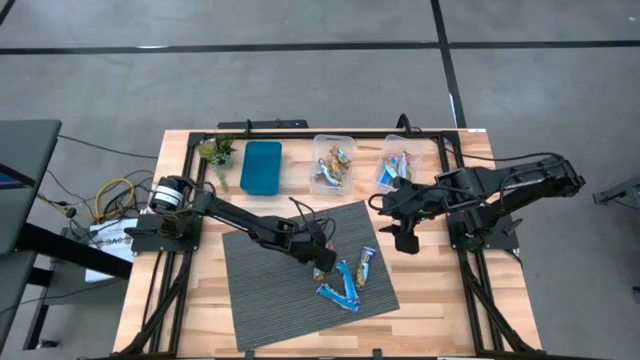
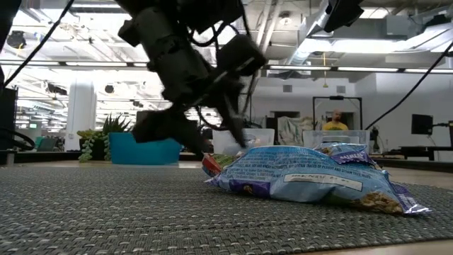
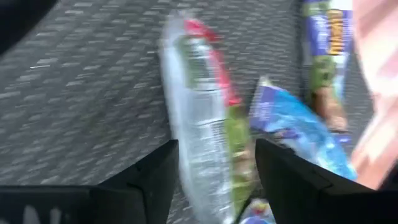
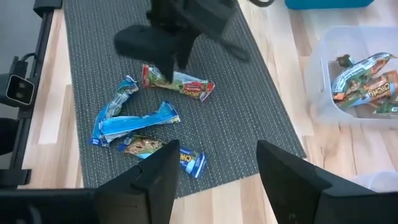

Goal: Pick and place Granola Bars by type
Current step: Put the red granola bar into the right transparent bin

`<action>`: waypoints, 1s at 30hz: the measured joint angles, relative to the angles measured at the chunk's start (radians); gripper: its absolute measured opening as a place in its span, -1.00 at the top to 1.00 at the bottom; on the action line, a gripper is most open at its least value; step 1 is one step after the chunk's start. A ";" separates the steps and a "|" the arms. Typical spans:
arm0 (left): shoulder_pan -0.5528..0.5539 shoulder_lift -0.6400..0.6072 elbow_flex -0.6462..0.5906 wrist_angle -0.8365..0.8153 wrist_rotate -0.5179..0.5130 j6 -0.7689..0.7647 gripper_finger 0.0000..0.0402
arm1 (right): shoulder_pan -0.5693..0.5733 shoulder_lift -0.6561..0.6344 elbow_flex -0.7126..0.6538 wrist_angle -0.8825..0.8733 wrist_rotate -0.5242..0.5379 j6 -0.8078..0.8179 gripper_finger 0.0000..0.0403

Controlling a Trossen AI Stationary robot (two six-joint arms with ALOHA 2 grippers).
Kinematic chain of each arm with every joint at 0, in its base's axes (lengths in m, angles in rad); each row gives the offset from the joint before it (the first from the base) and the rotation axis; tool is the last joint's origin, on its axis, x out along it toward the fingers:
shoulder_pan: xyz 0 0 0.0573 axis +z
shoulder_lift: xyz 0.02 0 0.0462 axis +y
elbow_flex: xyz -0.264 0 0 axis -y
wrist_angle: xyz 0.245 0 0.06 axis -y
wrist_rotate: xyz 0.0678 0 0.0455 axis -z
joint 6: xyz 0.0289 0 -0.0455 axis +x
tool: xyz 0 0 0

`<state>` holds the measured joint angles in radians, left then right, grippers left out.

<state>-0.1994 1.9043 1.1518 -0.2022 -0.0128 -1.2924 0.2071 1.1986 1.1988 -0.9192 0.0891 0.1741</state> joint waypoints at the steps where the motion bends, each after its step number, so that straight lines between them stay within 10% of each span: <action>1: -0.004 0.001 0.007 -0.006 -0.003 0.003 -0.01 | 0.000 0.000 0.000 0.001 0.001 0.000 0.00; 30: -0.018 0.116 0.152 -0.104 -0.065 0.060 0.08 | 0.000 0.000 0.000 0.051 0.015 -0.044 0.00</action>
<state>-0.2176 2.0207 1.3037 -0.3066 -0.0781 -1.2328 0.2070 1.1983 1.1985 -0.8685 0.1044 0.1299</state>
